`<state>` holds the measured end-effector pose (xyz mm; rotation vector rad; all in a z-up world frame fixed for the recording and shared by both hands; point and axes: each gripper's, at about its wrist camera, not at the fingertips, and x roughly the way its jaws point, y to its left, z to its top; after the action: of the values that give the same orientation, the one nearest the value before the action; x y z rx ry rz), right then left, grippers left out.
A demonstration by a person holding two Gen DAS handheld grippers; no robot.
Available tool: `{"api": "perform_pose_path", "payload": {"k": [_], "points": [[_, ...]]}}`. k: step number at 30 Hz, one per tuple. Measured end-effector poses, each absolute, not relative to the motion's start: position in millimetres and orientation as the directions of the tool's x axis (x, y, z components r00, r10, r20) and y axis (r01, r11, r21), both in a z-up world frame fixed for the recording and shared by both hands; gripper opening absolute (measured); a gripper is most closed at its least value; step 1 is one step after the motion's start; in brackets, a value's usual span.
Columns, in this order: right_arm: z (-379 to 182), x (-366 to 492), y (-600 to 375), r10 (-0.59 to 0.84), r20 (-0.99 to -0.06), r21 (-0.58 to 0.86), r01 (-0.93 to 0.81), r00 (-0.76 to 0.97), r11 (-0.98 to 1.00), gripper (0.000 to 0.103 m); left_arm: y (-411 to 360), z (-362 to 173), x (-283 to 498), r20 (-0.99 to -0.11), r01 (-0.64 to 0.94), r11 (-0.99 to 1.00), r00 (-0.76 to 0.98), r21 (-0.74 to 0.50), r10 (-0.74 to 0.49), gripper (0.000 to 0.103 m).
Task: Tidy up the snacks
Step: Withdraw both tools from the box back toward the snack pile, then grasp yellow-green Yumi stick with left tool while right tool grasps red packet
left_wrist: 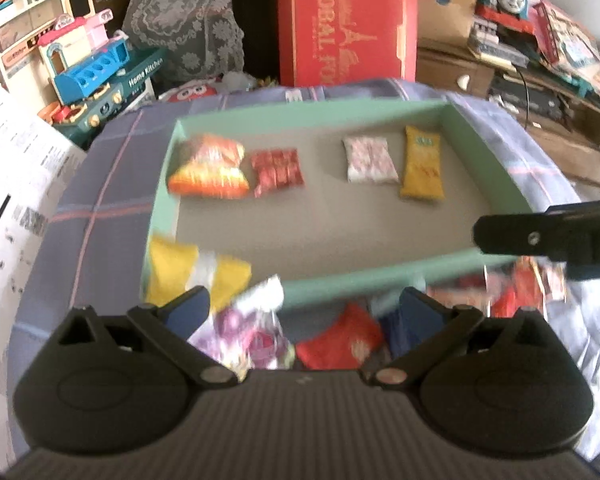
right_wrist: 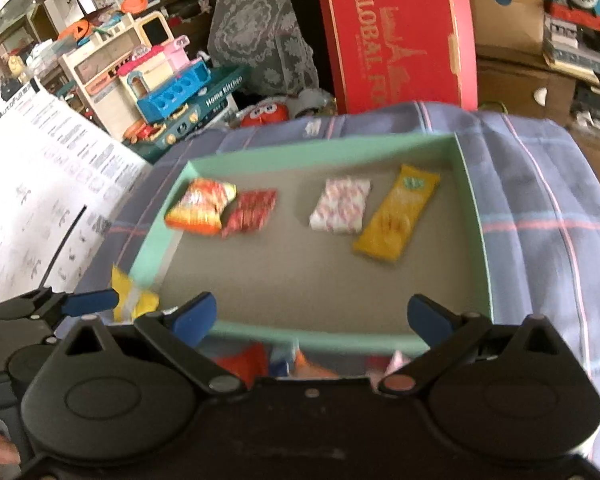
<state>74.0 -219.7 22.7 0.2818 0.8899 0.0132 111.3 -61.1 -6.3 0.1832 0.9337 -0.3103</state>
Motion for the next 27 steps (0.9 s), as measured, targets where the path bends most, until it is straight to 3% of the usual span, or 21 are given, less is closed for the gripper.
{"api": "perform_pose_path", "payload": {"k": [7, 17, 22, 27], "points": [[1, 32, -224, 0.132, -0.785, 0.268, 0.140, 0.605, 0.953, 0.103, -44, -36, 80, -0.843, 0.330, 0.944, 0.510, 0.008, -0.171, 0.103], [-26, 12, -232, 0.129, -0.794, 0.298, 0.195, 0.594, 0.934, 0.103, -48, -59, 74, -0.821, 0.413, 0.909, 0.535, 0.051, -0.197, 0.103], [-32, 15, -230, 0.131, -0.790, 0.298, 0.189, 0.598, 0.936, 0.087, -61, -65, 83, -0.826, 0.461, 0.887, 0.513, 0.036, -0.233, 0.103], [-42, 21, -227, 0.163, -0.795, 0.316, 0.170, 0.585, 0.933, 0.081, -68, -77, 82, -0.840, 0.505, 0.862, 0.484, 0.040, -0.244, 0.100]]}}
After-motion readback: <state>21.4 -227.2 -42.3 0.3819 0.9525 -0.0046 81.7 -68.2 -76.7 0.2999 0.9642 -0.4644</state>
